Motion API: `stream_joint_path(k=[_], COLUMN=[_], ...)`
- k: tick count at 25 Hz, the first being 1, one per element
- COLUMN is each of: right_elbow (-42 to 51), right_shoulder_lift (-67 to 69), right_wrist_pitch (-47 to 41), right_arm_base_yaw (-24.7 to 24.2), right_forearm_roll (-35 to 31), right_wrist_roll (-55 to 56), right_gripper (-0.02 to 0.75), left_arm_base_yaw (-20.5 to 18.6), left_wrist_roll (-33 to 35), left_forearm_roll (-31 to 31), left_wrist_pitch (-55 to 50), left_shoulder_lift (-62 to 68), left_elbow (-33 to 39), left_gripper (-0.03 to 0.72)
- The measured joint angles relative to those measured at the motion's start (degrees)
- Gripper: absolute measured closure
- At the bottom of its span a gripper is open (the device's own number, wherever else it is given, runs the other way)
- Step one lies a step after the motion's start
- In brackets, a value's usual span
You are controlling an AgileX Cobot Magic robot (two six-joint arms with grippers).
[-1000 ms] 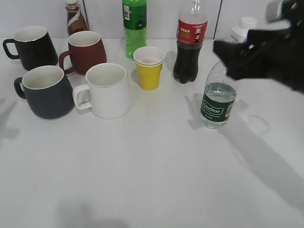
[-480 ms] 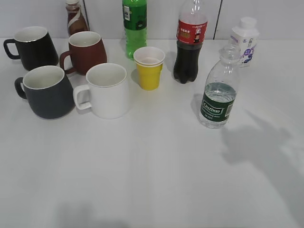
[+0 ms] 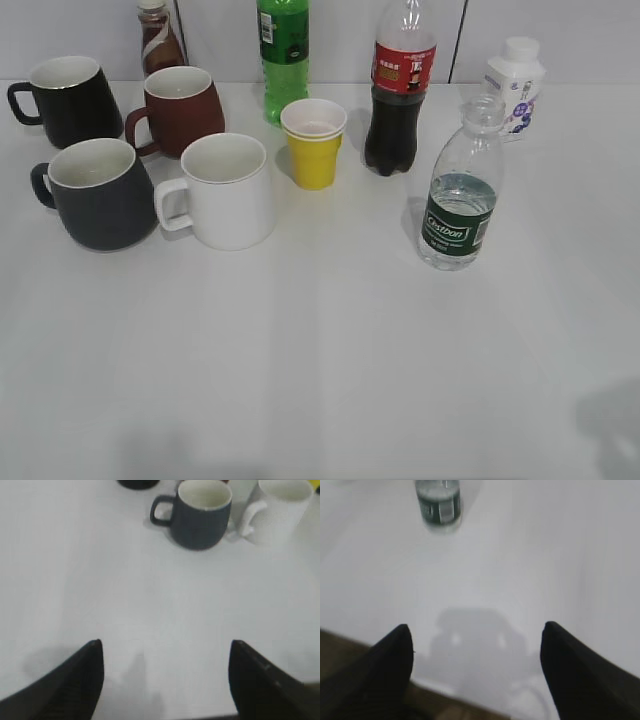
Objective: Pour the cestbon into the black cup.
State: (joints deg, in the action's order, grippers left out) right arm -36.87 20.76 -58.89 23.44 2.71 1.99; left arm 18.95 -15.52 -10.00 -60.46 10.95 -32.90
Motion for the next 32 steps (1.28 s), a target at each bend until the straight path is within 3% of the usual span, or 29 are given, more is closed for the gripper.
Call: stream_joint_path(k=[7, 14, 22, 28, 32], right_elbow=[2.7, 7.8, 8.0, 8.0, 8.0], right_shoulder_lift=[-9.7, -12.8, -12.8, -12.8, -12.8], right_wrist_pitch=[-8.3, -2.1, -0.8, -0.7, -0.7], right_arm_base_yaw=[0.0, 0.0, 0.0, 0.0, -2.7], right_forearm_roll=[-0.2, -0.2, -0.4, -0.4, -0.4], right_wrist_roll=[0.0, -0.3, -0.4, -0.4, -0.5], right_gripper=[0.142, 0.144, 0.162, 0.19, 0.206], left_arm_base_yaw=[0.0, 0.0, 0.0, 0.0, -4.0], left_wrist_roll=[3.2, 4.7, 5.0, 5.1, 5.2], left_forearm_roll=[1.7, 2.1, 2.2, 2.2, 2.2], left_wrist_pitch=[-6.4, -1.7, -1.2, -1.2, -1.1], left_shoulder_lift=[-6.1, -8.8, -8.8, -8.8, -9.0], left_elbow=[0.2, 2.4, 2.4, 2.4, 2.4], left_gripper=[0.104, 0.112, 0.207, 0.218, 0.231])
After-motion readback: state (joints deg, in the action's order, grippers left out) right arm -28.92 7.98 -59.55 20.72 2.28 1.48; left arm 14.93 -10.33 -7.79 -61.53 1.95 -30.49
